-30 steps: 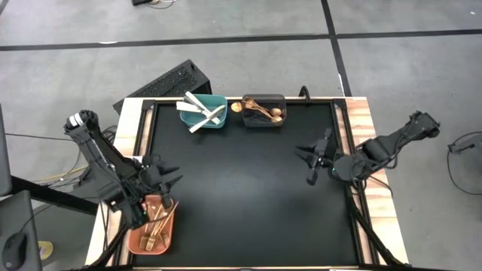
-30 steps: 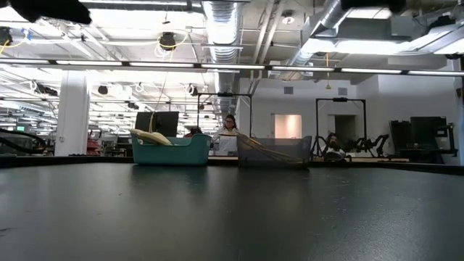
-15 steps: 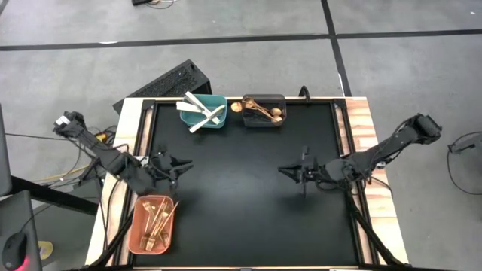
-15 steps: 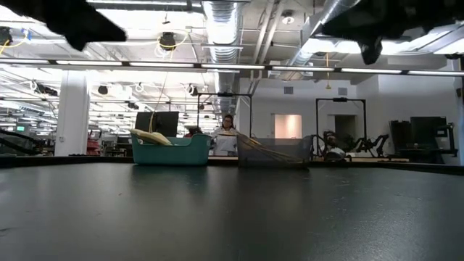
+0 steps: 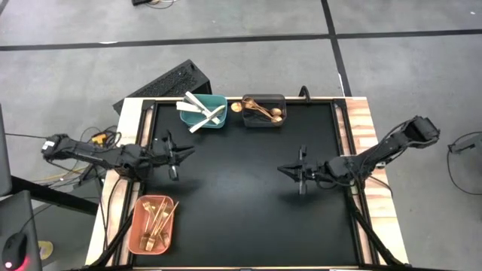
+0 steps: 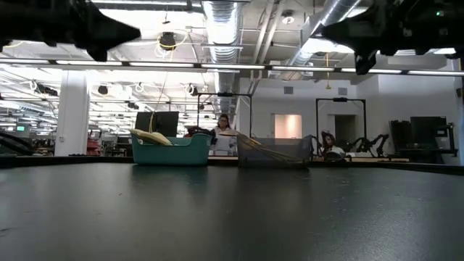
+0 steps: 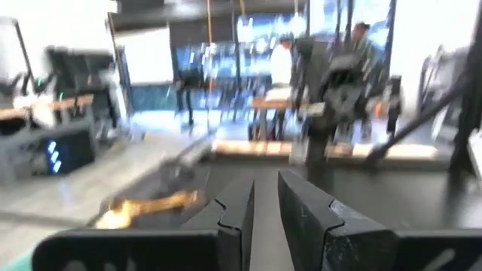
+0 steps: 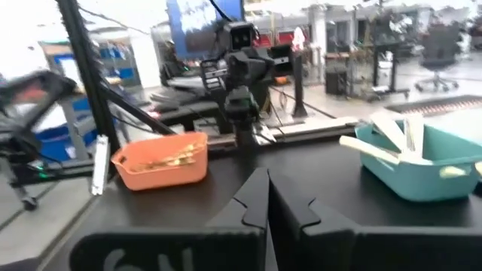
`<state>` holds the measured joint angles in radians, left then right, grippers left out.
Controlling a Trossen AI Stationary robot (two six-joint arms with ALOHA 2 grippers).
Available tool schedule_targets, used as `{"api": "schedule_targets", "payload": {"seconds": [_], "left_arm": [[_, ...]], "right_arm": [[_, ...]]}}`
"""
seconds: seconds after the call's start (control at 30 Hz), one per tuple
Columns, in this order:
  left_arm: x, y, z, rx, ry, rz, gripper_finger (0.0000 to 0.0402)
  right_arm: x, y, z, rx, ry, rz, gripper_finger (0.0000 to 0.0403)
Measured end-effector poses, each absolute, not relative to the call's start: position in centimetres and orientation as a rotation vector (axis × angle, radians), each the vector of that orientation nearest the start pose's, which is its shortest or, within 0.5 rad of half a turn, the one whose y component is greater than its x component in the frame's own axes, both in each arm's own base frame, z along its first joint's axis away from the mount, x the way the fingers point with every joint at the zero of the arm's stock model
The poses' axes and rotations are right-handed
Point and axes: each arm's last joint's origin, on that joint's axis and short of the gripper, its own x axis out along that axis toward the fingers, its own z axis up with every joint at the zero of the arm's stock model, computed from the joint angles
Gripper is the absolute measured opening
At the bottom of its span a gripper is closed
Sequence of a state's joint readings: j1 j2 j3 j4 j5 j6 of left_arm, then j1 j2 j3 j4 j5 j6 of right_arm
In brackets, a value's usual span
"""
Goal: Sort silverware by color (type)
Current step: Return to Home Position
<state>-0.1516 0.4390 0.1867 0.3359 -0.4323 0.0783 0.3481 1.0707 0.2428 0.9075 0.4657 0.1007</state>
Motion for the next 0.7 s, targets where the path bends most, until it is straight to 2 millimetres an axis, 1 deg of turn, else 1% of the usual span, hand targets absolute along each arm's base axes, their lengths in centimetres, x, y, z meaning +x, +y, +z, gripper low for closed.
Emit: {"api": "schedule_targets", "payload": {"seconds": [0.1, 0.2, 0.33, 0.5, 0.6, 0.7], "left_arm": [[11.4, -0.6, 23.0, 0.042, -0.161, 0.256, 0.005], [10.2, -0.4, 23.0, 0.03, -0.169, 0.247, 0.005], [9.5, -0.3, 21.5, 0.011, -0.137, 0.242, 0.005], [9.7, -0.4, 18.3, -0.001, -0.139, 0.226, 0.005], [9.7, -0.4, 17.9, -0.008, -0.12, 0.225, 0.005], [9.7, -0.4, 17.9, 0.007, -0.122, 0.229, 0.005]], "right_arm": [[17.8, 4.8, 21.3, 0.123, -0.114, -0.087, 0.0023], [16.6, 4.1, 21.9, 0.115, -0.1, -0.102, 0.0021], [15.5, 3.4, 22.1, 0.122, -0.061, -0.124, 0.0021], [15.1, 3.0, 21.2, 0.125, -0.052, -0.119, 0.002], [15.0, 2.8, 20.4, 0.127, -0.071, -0.079, 0.002], [15.0, 2.5, 20.0, 0.115, -0.062, -0.054, 0.0021]]}}
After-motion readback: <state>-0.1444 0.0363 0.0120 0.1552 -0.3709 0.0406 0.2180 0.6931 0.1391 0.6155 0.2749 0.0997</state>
